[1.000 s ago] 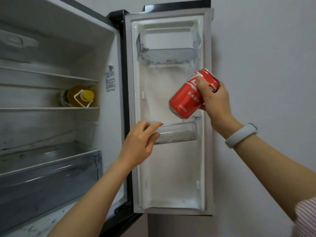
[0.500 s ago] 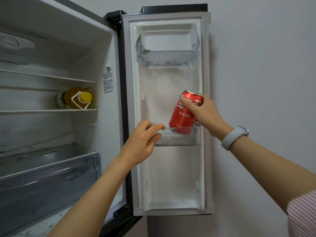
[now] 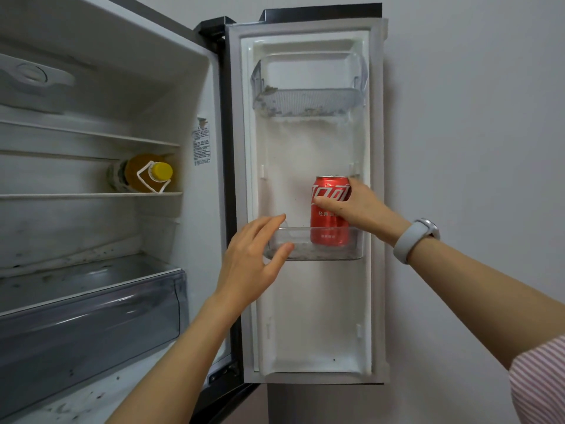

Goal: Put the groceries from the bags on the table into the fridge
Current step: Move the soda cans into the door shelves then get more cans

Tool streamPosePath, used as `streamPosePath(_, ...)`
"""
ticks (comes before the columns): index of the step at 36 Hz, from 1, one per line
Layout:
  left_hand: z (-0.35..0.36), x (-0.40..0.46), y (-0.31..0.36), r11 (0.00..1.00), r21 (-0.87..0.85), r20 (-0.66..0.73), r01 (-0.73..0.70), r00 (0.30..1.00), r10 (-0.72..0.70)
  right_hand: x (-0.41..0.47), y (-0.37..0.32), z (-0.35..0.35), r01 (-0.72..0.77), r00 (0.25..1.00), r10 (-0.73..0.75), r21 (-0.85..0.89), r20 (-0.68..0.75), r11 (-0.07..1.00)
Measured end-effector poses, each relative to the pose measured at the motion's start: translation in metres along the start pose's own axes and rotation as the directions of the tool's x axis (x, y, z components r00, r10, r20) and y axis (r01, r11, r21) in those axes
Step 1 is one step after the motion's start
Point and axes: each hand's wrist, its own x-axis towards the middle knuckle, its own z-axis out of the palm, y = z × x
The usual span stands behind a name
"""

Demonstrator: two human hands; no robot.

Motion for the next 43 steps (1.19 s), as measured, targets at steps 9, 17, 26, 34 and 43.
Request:
streamPosePath(9, -0.005, 0.000, 0.007, 0.998, 0.062, 0.016, 0.018, 1.000, -0.019, -0.011, 0.001, 0.001, 0.023, 0.988, -0.031, -0.055, -0.149, 0.998)
streamPosePath(17, -0.010, 0.000, 0.010, 0.996, 0.070, 0.054, 0.048, 0.997, -0.052, -0.023, -0.001, -0.001, 0.099, 0.954, -0.183, -0.326, -0.236, 0.940)
streamPosePath(26, -0.027, -0.020, 0.010, 0.986, -0.019, -0.033, 0.167, 0.985, -0.167, -0.071, -0.016, 0.034, 0.426, 0.749, -0.581, -0.441, -0.319, 0.790)
streamPosePath(34, -0.042, -0.139, 0.006, 0.939, 0.124, 0.002, 0.321, 0.946, -0.323, -0.170, 0.024, 0.137, 0.409, 0.905, -0.406, -0.006, -0.125, 0.913)
streamPosePath(43, -0.089, -0.352, 0.046, 0.534, 0.513, -0.001, 0.672, 0.622, -0.783, -0.301, 0.086, 0.239, 0.127, 0.795, -0.163, 0.103, 0.584, 0.987)
